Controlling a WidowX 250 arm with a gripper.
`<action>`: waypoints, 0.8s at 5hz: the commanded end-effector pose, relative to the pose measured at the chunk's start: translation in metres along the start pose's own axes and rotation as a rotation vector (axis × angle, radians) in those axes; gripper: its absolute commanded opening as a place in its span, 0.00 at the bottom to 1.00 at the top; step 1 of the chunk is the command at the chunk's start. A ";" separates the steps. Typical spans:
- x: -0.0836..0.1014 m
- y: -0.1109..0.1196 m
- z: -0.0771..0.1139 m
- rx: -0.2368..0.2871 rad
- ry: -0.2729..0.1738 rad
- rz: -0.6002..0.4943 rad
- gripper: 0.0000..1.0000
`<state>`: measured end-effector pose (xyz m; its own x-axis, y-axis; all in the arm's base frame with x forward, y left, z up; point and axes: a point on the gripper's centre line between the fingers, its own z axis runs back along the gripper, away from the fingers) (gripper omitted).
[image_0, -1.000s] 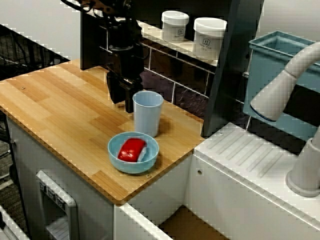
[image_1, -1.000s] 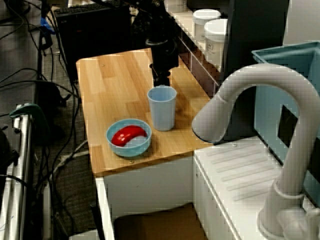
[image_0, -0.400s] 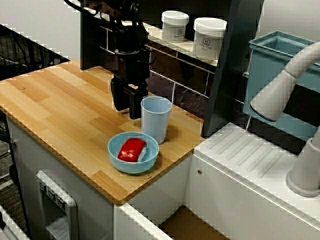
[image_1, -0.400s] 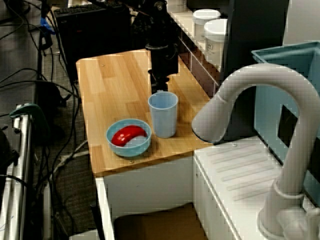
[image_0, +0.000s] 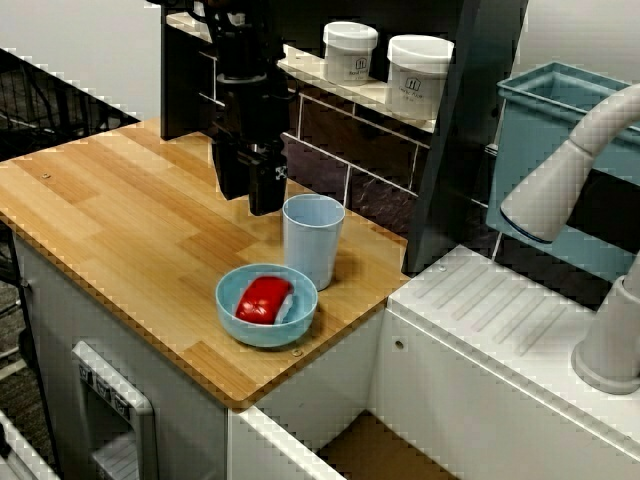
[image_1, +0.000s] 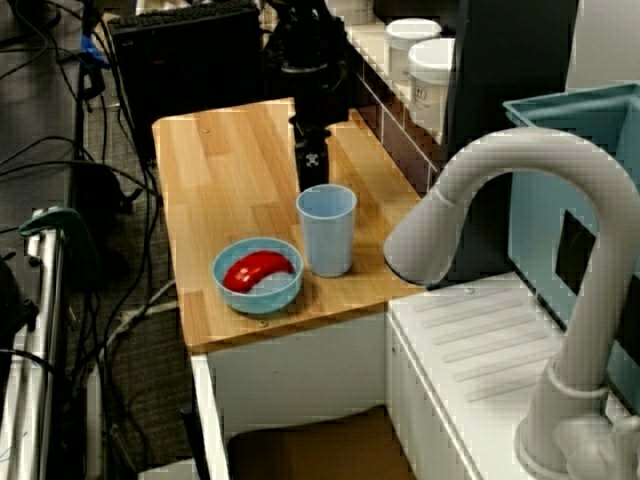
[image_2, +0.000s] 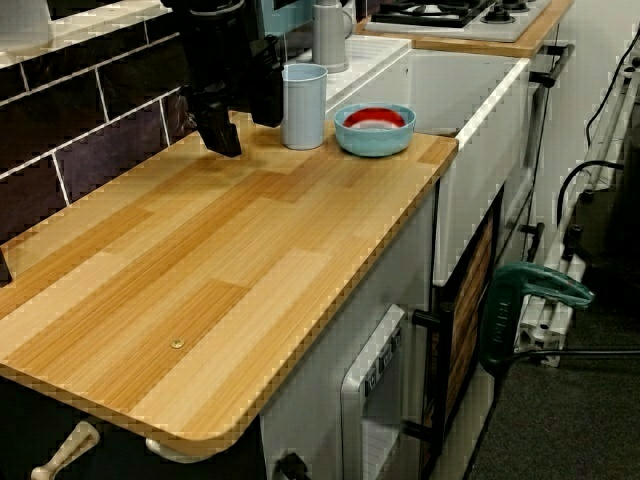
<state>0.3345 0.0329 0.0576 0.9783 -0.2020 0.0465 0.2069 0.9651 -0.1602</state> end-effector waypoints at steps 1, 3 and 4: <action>-0.013 -0.012 0.060 0.025 -0.134 -0.055 1.00; -0.004 -0.034 0.092 0.029 -0.147 -0.114 1.00; -0.004 -0.048 0.085 0.047 -0.144 -0.133 1.00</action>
<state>0.3329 0.0005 0.1277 0.9386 -0.3114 0.1485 0.3301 0.9357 -0.1246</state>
